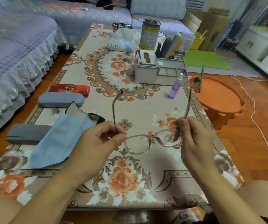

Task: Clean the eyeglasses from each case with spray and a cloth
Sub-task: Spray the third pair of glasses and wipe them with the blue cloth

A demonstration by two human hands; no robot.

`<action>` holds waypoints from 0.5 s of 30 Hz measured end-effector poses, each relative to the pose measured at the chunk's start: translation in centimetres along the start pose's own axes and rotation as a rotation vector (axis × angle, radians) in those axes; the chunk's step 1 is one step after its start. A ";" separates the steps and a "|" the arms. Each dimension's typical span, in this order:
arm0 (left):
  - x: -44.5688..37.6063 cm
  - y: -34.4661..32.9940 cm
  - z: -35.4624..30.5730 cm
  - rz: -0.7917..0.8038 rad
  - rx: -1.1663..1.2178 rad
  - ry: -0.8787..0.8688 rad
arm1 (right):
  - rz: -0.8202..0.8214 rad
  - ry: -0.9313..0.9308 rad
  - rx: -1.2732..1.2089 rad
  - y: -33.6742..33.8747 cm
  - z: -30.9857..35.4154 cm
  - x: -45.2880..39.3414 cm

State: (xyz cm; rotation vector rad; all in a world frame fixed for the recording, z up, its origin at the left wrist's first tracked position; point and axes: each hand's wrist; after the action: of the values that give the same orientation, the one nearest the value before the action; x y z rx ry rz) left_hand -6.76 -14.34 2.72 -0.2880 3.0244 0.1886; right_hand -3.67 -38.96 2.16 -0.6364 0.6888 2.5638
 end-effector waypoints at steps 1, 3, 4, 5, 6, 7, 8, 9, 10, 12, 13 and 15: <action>-0.2 -0.2 0.3 -0.014 0.012 0.002 | 0.014 -0.036 -0.021 -0.2 -0.2 0.0; -0.7 -0.6 0.7 -0.075 0.044 0.027 | 0.032 -0.111 -0.063 -0.6 -0.6 -0.2; -0.9 -0.8 0.8 -0.098 0.062 0.053 | 0.041 -0.147 -0.076 -0.9 -0.8 -0.2; -1.0 -0.9 1.0 -0.112 0.077 0.087 | 0.055 -0.181 -0.073 -1.2 -1.0 -0.2; -1.2 -1.1 1.1 -0.124 0.080 0.124 | 0.082 -0.213 -0.056 -1.4 -1.2 -0.3; -1.4 -1.1 1.4 -0.139 0.075 0.156 | 0.132 -0.242 -0.022 -1.6 -1.6 -0.5; -1.6 -1.0 1.6 -0.161 0.058 0.174 | 0.208 -0.257 0.028 -1.7 -2.1 -0.7; -1.7 -0.9 1.7 -0.189 0.029 0.174 | 0.303 -0.278 0.072 -1.7 -2.4 -1.1; -1.9 -0.6 1.7 -0.222 -0.019 0.160 | 0.380 -0.317 0.099 -1.7 -2.9 -1.7; -2.2 0.2 1.4 -0.276 -0.149 0.093 | 0.381 -0.437 0.143 -1.8 -3.5 -3.6; -2.4 0.6 1.3 -0.297 -0.209 0.059 | 0.335 -0.481 0.178 -2.0 -4.1 -5.1; -2.8 1.2 1.3 -0.333 -0.280 0.025 | 0.216 -0.537 0.240 -3.0 -6.0 -9.0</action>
State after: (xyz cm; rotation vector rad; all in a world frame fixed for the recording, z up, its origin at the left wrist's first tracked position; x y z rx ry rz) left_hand -4.11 -12.51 1.88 -0.8113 2.9104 0.5815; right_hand 7.02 -42.26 1.10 0.2134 0.8818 2.6083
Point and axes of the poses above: each hand's wrist, its own x-axis away from the middle knuckle, its own y-axis out of the back of the hand, z = x × y, and after that the axes turned 11 degrees about -z, right-handed
